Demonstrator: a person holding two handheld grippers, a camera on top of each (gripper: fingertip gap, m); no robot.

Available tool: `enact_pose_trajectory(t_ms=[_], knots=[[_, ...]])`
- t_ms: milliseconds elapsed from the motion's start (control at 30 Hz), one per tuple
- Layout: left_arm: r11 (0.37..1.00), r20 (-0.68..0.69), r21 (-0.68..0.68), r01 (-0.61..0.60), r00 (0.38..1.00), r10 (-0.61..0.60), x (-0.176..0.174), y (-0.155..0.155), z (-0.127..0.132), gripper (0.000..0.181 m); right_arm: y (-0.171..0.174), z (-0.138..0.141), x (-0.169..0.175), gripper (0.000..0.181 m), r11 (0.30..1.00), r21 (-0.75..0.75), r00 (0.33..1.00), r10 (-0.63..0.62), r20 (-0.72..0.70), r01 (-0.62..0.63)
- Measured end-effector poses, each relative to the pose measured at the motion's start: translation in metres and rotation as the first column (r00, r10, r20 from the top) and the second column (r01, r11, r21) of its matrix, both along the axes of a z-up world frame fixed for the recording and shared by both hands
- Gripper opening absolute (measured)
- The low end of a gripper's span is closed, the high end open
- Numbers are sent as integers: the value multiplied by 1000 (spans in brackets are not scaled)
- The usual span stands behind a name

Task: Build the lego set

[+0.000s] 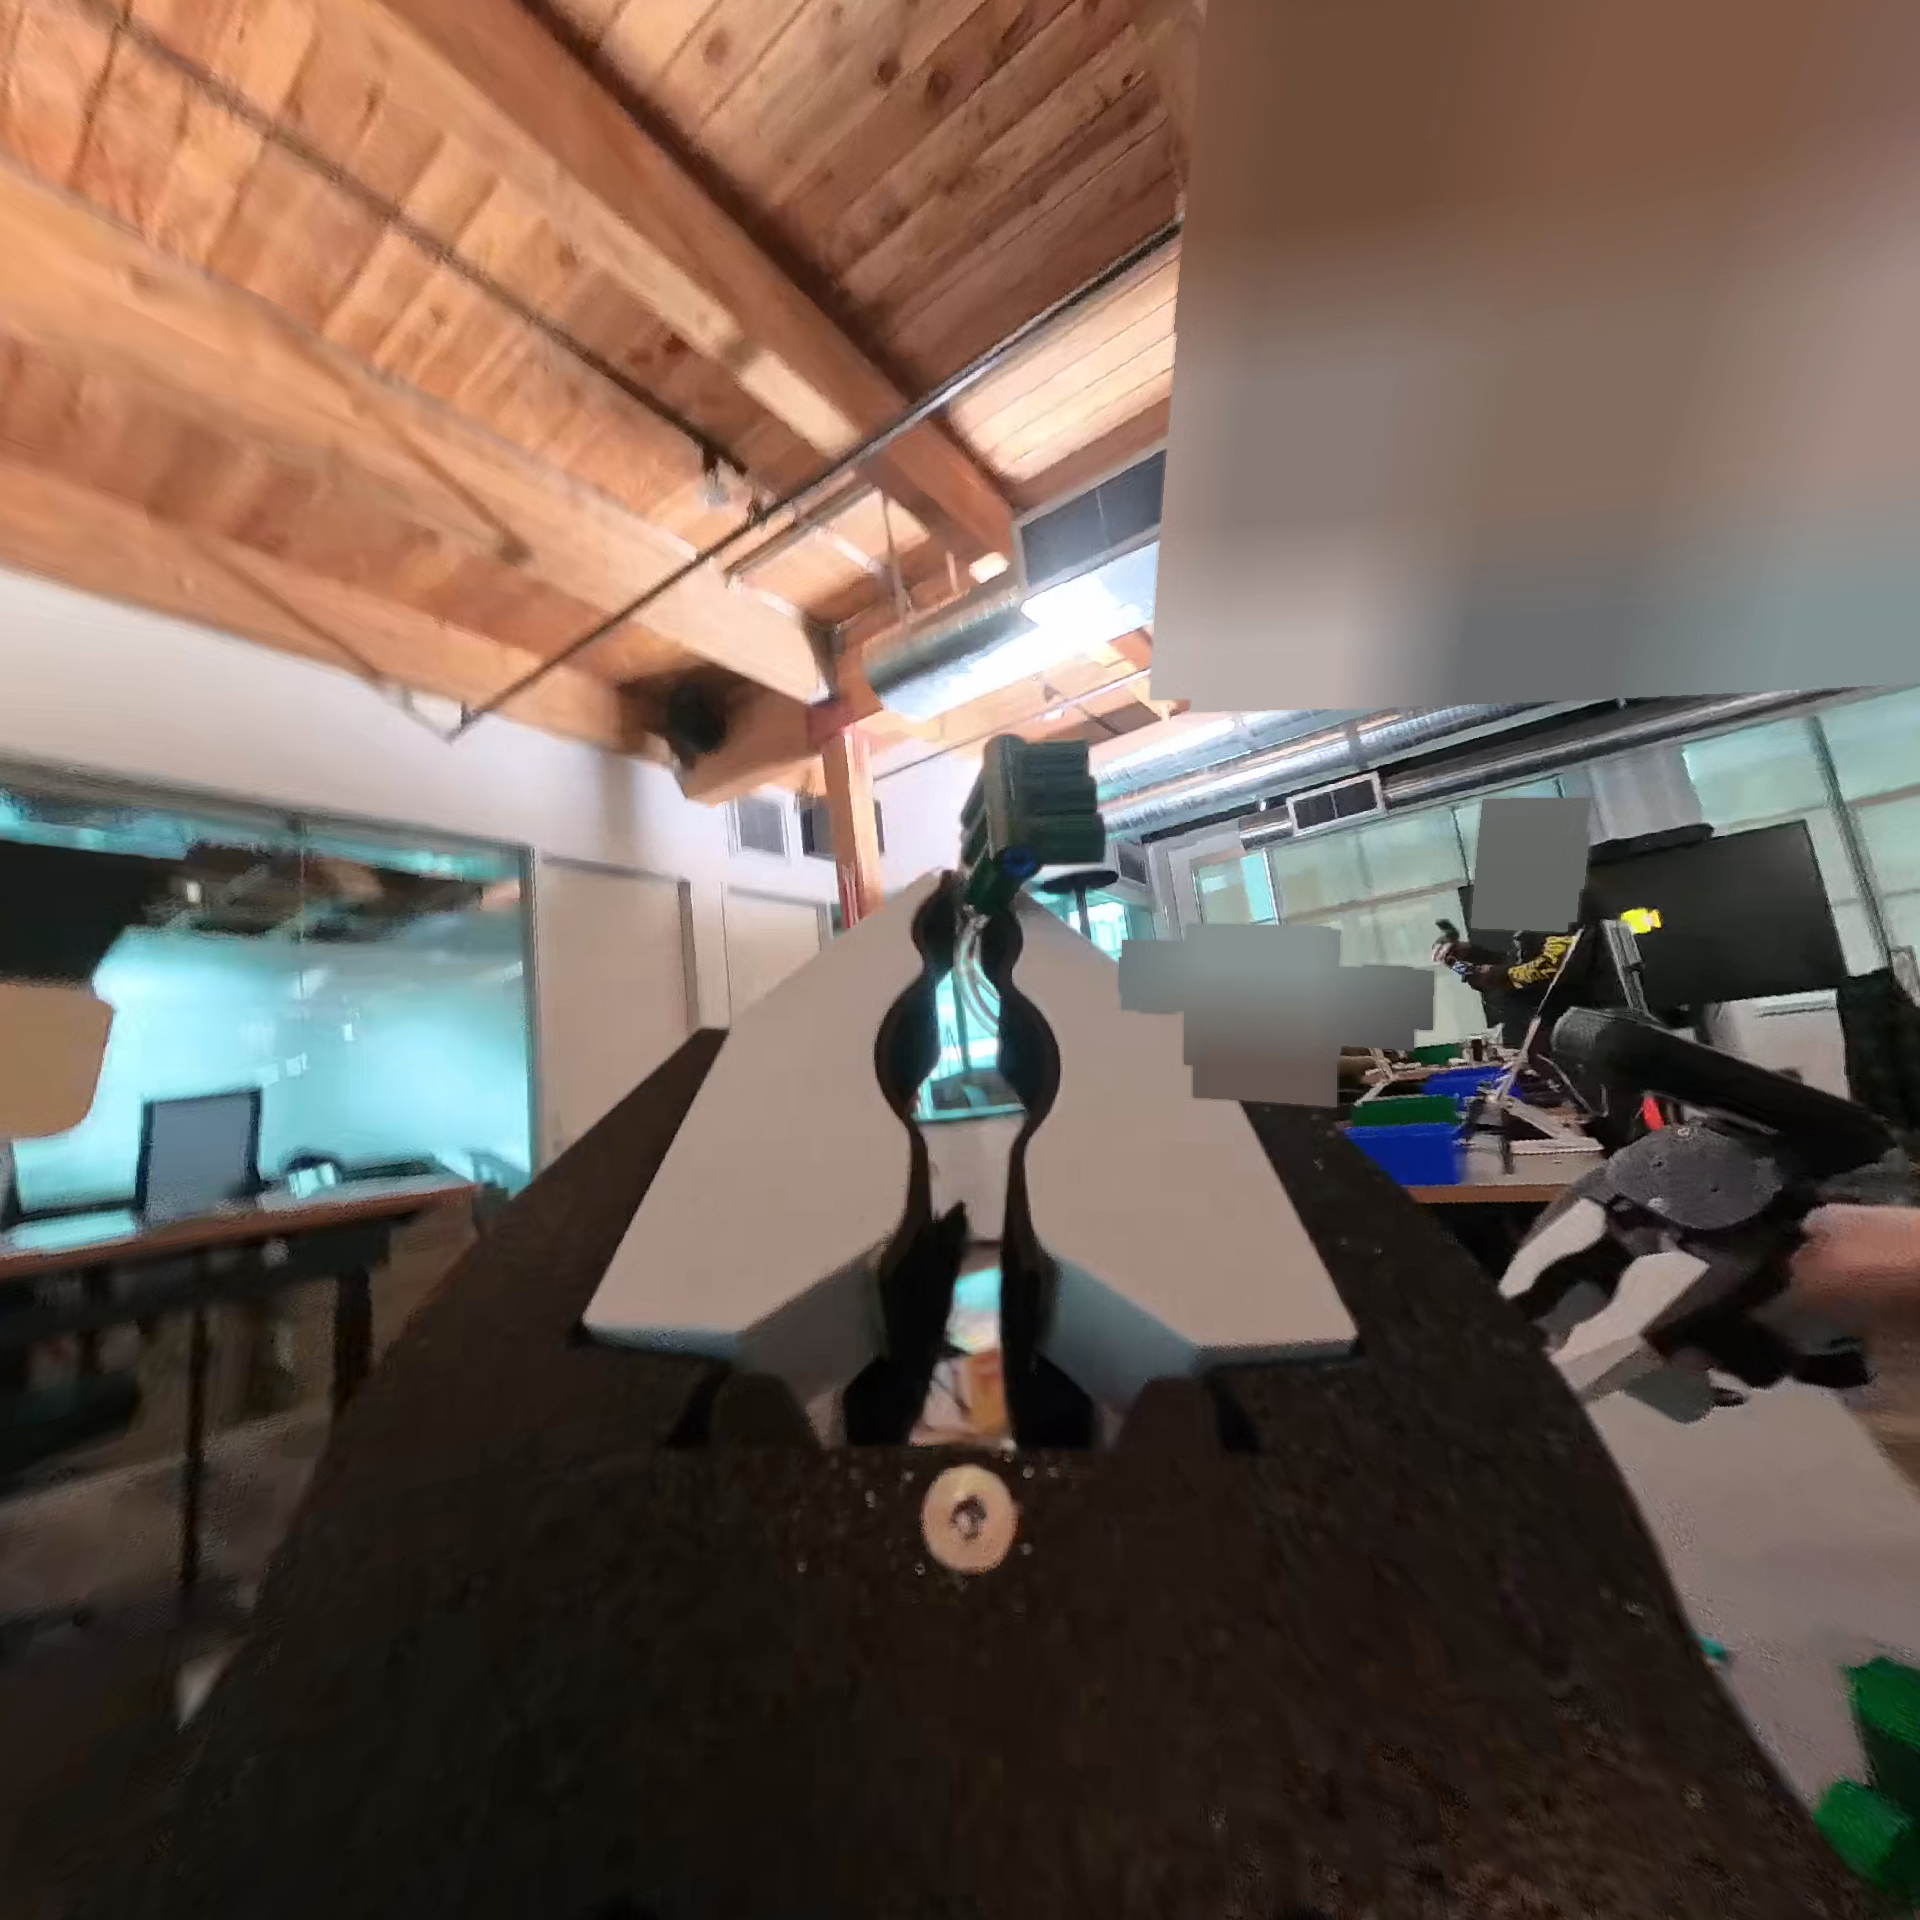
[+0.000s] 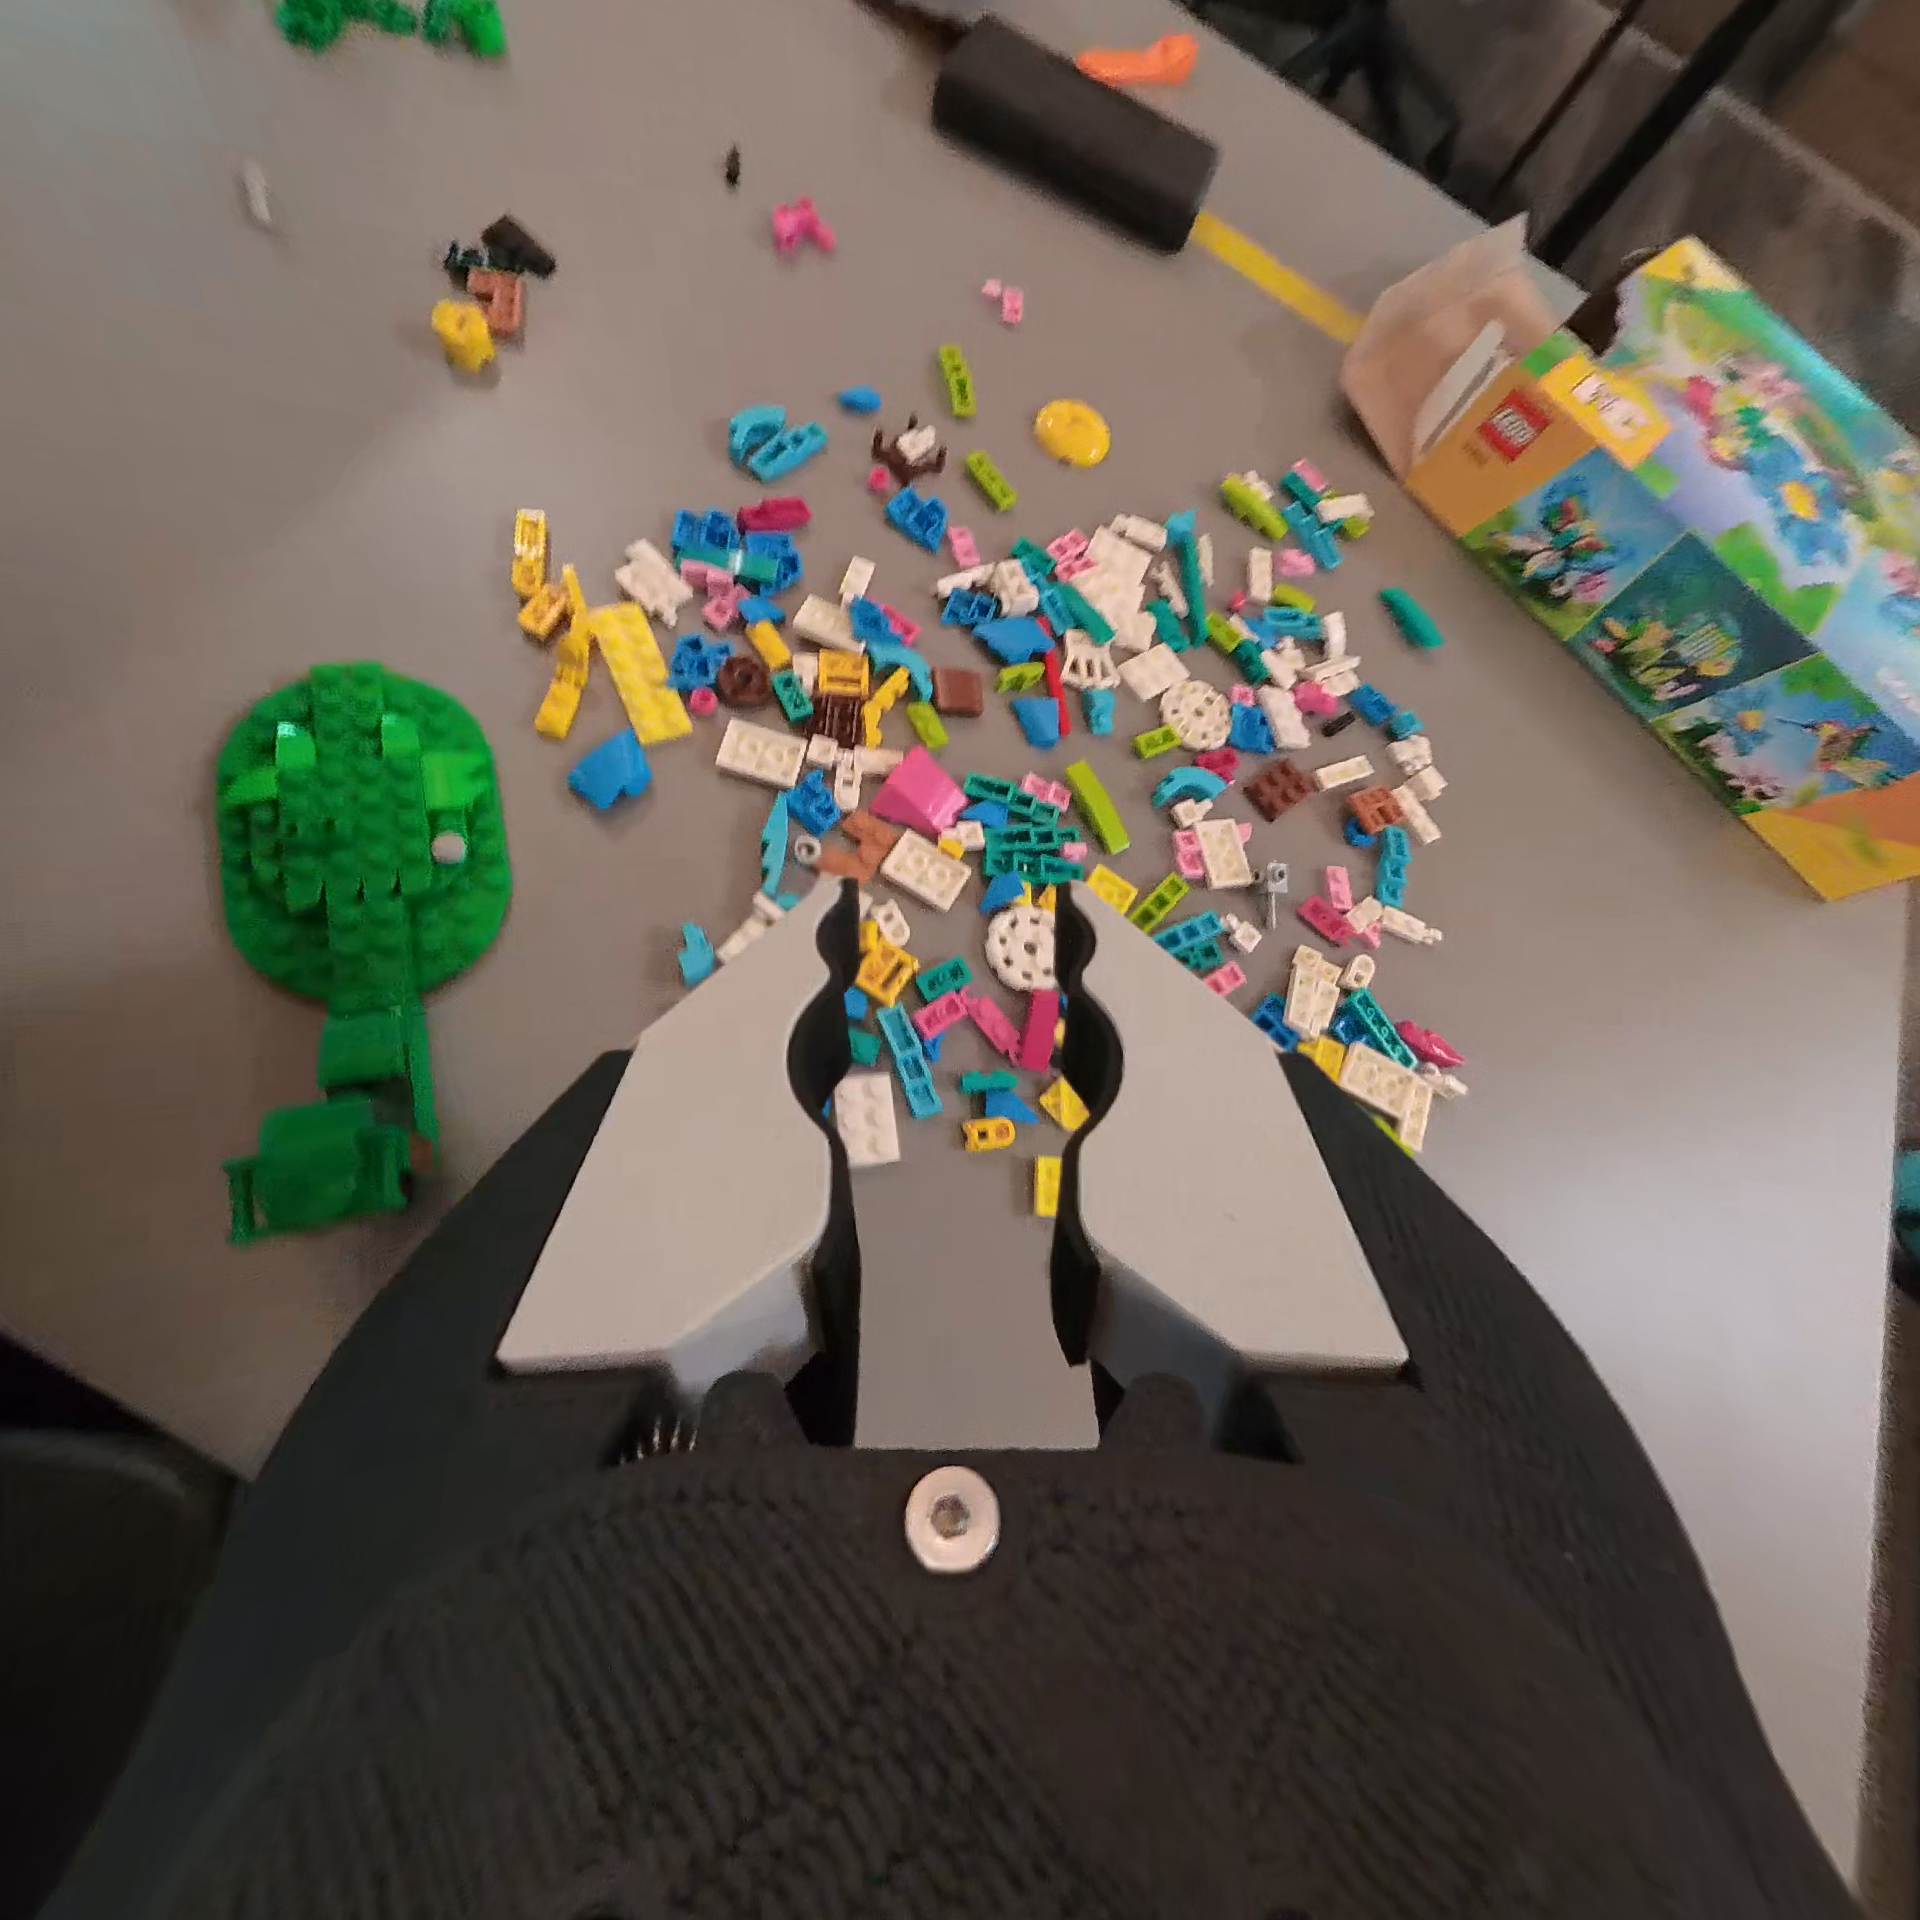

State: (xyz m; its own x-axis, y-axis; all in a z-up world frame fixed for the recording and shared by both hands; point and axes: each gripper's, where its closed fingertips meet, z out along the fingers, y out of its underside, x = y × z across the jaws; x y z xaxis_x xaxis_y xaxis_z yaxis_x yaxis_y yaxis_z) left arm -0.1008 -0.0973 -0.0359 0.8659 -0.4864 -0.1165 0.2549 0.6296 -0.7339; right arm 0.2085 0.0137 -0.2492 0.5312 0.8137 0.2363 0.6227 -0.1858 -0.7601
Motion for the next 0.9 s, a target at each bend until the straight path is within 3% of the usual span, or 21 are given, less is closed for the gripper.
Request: enact_pose_trajectory(t_ms=[200, 367, 500, 600, 767, 900], knots=[[989, 45, -134, 59, 998, -53, 80, 43, -45, 0, -6, -14, 21, 36, 995, -59, 996, 78, 41, -75], [969, 123, -184, 162, 982, -141, 118, 81, -48, 0, 2, -6, 34, 35, 1000, -11, 999, 30, 45, -29], [969, 137, -155, 192, 976, -172, 149, 106, -26, 1, 13, 11, 37, 36, 998, 55, 999, -21, 36, 19], [971, 162, -81, 224, 964, -209, 162, 119, 9, 1, 24, 16, 44, 36, 998, 54, 998, -44, 44, 42], [949, 204, 14, 316, 928, -312, 157, 134, 72, 1, 59, 10, 56, 34, 992, 30, 992, -123, 14, 123], [940, 203, 39, 339, 918, -339, 147, 139, 86, 1, 90, -21, 52, 24, 987, -61, 989, -149, -2, 149]])
